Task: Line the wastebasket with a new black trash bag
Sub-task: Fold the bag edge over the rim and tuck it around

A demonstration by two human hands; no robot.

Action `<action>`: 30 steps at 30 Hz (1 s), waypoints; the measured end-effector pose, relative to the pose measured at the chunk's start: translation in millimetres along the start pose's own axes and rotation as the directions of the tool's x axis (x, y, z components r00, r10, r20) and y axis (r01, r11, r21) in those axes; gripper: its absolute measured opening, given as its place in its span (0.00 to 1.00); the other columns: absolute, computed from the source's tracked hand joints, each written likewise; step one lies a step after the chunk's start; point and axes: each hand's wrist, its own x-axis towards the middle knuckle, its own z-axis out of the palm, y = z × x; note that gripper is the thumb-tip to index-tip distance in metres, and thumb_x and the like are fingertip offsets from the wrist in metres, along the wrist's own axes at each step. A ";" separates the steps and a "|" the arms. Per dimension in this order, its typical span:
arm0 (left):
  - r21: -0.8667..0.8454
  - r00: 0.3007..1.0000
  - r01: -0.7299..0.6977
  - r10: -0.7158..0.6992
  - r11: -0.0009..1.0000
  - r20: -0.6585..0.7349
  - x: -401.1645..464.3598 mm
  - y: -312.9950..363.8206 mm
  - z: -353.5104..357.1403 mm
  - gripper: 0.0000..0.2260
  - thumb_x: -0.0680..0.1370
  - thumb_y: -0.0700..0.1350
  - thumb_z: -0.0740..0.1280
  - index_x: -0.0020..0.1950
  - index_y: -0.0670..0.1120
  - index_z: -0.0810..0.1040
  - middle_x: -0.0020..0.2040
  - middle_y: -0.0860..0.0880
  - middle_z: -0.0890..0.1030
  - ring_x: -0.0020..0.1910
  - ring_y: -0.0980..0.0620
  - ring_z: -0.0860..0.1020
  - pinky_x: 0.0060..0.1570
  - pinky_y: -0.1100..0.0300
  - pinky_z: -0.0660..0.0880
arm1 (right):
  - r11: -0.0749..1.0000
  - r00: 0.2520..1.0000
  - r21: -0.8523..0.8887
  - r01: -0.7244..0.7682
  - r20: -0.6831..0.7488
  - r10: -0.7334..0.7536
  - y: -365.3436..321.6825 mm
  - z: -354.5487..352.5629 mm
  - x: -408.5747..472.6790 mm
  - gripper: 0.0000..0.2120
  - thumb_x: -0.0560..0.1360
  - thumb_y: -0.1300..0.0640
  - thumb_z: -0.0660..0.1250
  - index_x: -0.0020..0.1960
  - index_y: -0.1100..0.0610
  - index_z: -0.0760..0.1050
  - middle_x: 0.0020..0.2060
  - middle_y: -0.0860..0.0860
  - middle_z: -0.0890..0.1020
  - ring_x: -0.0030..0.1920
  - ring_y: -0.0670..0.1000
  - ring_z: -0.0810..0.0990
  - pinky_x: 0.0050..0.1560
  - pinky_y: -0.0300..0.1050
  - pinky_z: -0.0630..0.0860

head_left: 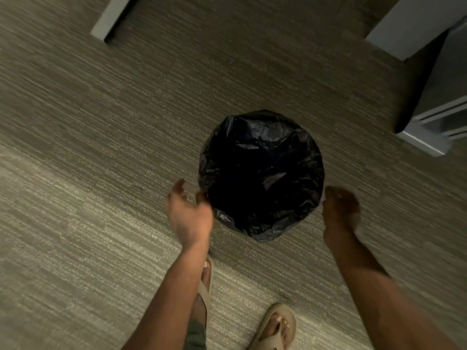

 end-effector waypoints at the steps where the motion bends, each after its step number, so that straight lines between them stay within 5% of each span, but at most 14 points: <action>1: -0.099 0.989 0.145 -0.145 0.985 0.005 -0.6 -5.9 -1.3 0.21 0.78 0.38 0.72 0.70 0.49 0.75 0.64 0.50 0.79 0.50 0.62 0.78 0.40 0.75 0.76 | 0.997 0.996 0.057 -0.054 0.070 0.049 6.7 2.8 -8.1 0.13 0.78 0.50 0.63 0.49 0.58 0.82 0.51 0.61 0.86 0.53 0.65 0.84 0.49 0.57 0.80; 3: -0.173 0.963 0.269 -0.264 0.947 0.054 -0.3 -14.9 -2.9 0.20 0.79 0.37 0.72 0.70 0.46 0.76 0.58 0.51 0.82 0.54 0.55 0.82 0.47 0.71 0.76 | 0.978 0.985 0.181 -0.102 0.157 0.074 15.8 10.3 -25.5 0.06 0.80 0.54 0.66 0.49 0.52 0.81 0.50 0.57 0.85 0.54 0.64 0.84 0.56 0.65 0.81; 6: -0.058 0.954 0.278 -0.269 0.959 0.136 6.6 -20.6 -1.1 0.17 0.78 0.38 0.71 0.67 0.47 0.81 0.53 0.53 0.84 0.56 0.50 0.82 0.55 0.61 0.76 | 0.929 0.976 0.326 -0.173 0.185 0.117 21.2 21.4 -34.6 0.09 0.79 0.61 0.68 0.53 0.49 0.83 0.49 0.53 0.86 0.55 0.62 0.84 0.53 0.58 0.82; 11: -0.097 0.919 0.318 -0.281 0.943 0.277 29.3 -16.5 -2.5 0.10 0.77 0.36 0.72 0.43 0.51 0.88 0.46 0.48 0.89 0.52 0.43 0.86 0.58 0.44 0.83 | 0.949 0.978 0.277 -0.152 0.183 0.103 17.1 21.2 -33.2 0.18 0.78 0.61 0.69 0.36 0.42 0.83 0.45 0.56 0.86 0.50 0.64 0.85 0.56 0.70 0.82; 14: -0.081 0.910 0.314 -0.275 0.946 0.309 42.5 -15.9 -7.4 0.09 0.77 0.36 0.71 0.47 0.49 0.89 0.46 0.49 0.90 0.51 0.45 0.87 0.58 0.41 0.83 | 0.936 0.978 0.333 -0.114 0.202 0.047 8.5 23.0 -39.2 0.14 0.80 0.63 0.70 0.45 0.44 0.81 0.45 0.47 0.85 0.47 0.52 0.85 0.53 0.57 0.83; 19: -0.179 0.923 0.326 -0.272 0.928 0.273 79.7 -7.4 -32.1 0.10 0.77 0.34 0.70 0.49 0.48 0.87 0.45 0.49 0.89 0.51 0.45 0.86 0.51 0.53 0.84 | 0.932 0.967 0.361 -0.035 0.247 -0.059 -34.6 44.7 -49.3 0.13 0.80 0.64 0.70 0.45 0.47 0.82 0.38 0.43 0.86 0.36 0.42 0.86 0.39 0.45 0.85; 22: -0.237 0.944 0.293 -0.240 0.926 0.228 116.1 5.4 -51.2 0.09 0.78 0.34 0.69 0.54 0.43 0.85 0.50 0.43 0.88 0.51 0.44 0.85 0.50 0.52 0.83 | 0.945 0.941 0.328 0.018 0.315 -0.127 -76.0 78.2 -51.3 0.07 0.81 0.63 0.69 0.54 0.54 0.83 0.46 0.53 0.86 0.47 0.54 0.87 0.47 0.52 0.84; 26: -0.284 0.970 0.231 -0.199 0.931 0.137 171.2 33.2 -70.6 0.10 0.79 0.36 0.70 0.60 0.40 0.83 0.55 0.39 0.86 0.53 0.42 0.84 0.57 0.46 0.83 | 0.956 0.922 0.265 0.126 0.324 -0.211 -136.2 137.8 -52.3 0.07 0.80 0.59 0.70 0.48 0.49 0.83 0.45 0.52 0.86 0.48 0.58 0.87 0.50 0.59 0.86; 30: -0.289 0.979 0.202 -0.183 0.936 0.093 229.0 63.8 -80.6 0.07 0.79 0.33 0.69 0.55 0.40 0.82 0.48 0.41 0.84 0.51 0.42 0.82 0.60 0.40 0.80 | 0.965 0.909 0.174 0.194 0.339 -0.244 -183.4 195.9 -47.2 0.10 0.79 0.57 0.70 0.58 0.58 0.84 0.53 0.59 0.87 0.54 0.62 0.86 0.55 0.64 0.84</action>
